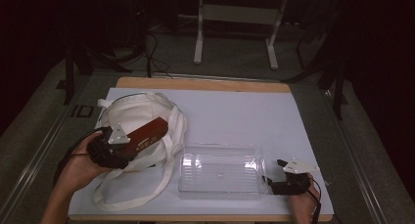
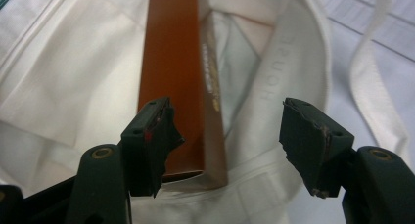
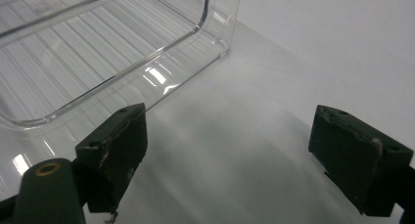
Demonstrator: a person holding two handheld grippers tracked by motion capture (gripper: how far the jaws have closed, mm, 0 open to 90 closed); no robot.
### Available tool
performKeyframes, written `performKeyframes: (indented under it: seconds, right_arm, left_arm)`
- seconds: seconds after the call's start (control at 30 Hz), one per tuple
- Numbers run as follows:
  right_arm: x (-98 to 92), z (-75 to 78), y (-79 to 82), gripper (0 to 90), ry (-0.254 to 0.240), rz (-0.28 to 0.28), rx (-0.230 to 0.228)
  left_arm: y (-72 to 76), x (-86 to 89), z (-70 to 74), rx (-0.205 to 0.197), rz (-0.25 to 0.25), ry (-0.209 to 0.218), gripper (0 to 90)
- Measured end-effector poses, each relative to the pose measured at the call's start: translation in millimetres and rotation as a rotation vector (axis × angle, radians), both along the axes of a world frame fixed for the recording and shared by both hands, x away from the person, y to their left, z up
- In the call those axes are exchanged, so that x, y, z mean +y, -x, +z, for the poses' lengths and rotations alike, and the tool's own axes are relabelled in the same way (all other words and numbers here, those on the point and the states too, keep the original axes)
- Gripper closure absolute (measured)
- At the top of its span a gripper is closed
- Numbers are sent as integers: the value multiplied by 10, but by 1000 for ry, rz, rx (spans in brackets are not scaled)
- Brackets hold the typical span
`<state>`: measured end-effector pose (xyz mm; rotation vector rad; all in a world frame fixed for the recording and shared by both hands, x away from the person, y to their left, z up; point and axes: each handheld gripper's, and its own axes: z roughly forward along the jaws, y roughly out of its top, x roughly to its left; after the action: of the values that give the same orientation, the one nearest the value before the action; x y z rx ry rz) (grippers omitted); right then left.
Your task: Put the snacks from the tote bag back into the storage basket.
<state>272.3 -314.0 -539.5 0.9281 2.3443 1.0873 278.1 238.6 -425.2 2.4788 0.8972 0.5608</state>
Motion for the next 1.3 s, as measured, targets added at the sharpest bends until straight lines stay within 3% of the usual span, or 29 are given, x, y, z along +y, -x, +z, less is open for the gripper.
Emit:
performKeyframes:
  seconds: [0.3,0.6,0.77,1.1,1.27,1.3]
  right_arm:
    - [9,-1,1,144,7,1,2]
    - [11,-2,0,144,11,5,1]
    - [12,-2,1,144,11,5,2]
    - [13,-3,0,144,11,8,3]
    - [14,-4,-1,144,13,9,4]
    - [15,-4,-1,144,14,9,5]
  left_arm:
    - [-155,25,-34,46,35,-34,336]
    - [-349,126,-86,163,62,9,327]
    - [-436,172,-85,195,92,31,326]
    - [-615,148,-240,318,105,-50,330]
    - [-664,119,-288,366,95,-71,359]
    - [-693,98,-317,393,92,-91,360]
